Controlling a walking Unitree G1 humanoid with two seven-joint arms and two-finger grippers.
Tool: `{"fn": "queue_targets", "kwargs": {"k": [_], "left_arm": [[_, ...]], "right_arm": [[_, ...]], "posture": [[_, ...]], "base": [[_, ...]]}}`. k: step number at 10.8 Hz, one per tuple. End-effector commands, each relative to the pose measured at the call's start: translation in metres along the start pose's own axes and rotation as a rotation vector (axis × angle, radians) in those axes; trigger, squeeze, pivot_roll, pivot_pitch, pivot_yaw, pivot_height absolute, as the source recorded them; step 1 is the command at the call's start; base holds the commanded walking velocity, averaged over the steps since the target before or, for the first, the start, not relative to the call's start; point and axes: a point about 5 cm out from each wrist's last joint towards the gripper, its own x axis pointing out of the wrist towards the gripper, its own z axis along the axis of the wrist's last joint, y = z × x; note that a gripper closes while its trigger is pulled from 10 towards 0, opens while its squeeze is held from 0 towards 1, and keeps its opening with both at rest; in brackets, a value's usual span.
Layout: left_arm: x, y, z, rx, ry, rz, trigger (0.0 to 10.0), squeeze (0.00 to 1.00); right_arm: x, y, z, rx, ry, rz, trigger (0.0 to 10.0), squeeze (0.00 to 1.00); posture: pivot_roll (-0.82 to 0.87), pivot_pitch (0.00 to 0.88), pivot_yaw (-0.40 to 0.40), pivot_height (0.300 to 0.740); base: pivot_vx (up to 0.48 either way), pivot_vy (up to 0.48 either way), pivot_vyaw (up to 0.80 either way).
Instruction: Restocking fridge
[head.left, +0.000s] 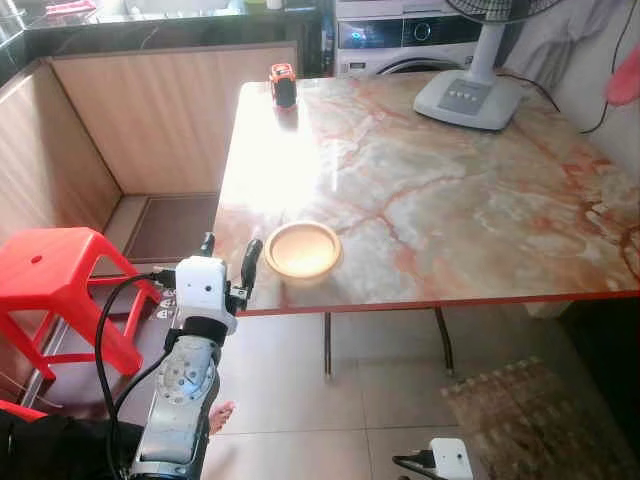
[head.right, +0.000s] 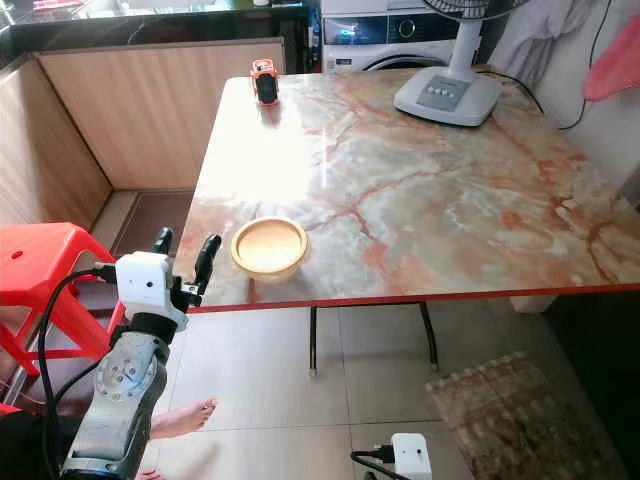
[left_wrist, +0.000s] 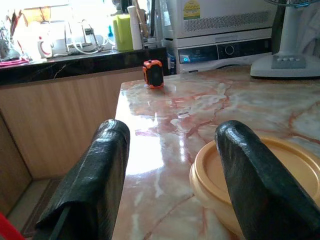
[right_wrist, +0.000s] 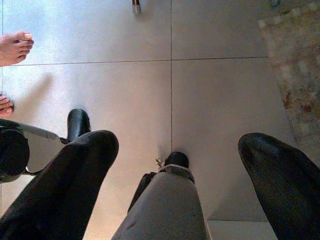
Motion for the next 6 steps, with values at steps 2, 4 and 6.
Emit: {"fn": "queue_targets", "kwargs": {"k": [2, 4, 6], "left_arm": [[0.0003, -0.0004, 0.0005, -0.005, 0.003, -0.005, 10.0, 0.00], [0.0003, -0.0002, 0.0009, -0.006, 0.002, -0.004, 10.0, 0.00], [0.0003, -0.0001, 0.0010, -0.006, 0.001, -0.003, 10.0, 0.00]], "right_arm": [[-0.0002, 0.0004, -0.0008, -0.001, -0.002, 0.002, 10.0, 0.00], [-0.0002, 0.0004, -0.0007, 0.002, -0.003, 0.001, 10.0, 0.00], [-0.0002, 0.0005, -0.0006, 0.004, -0.003, 0.000, 10.0, 0.00]], "posture": [[0.01, 0.052, 0.021, 0.740], [0.01, 0.055, 0.020, 0.740], [0.01, 0.056, 0.020, 0.740]], "base": [[0.291, 0.000, 0.00], [0.300, 0.000, 0.00], [0.306, 0.000, 0.00]]}}
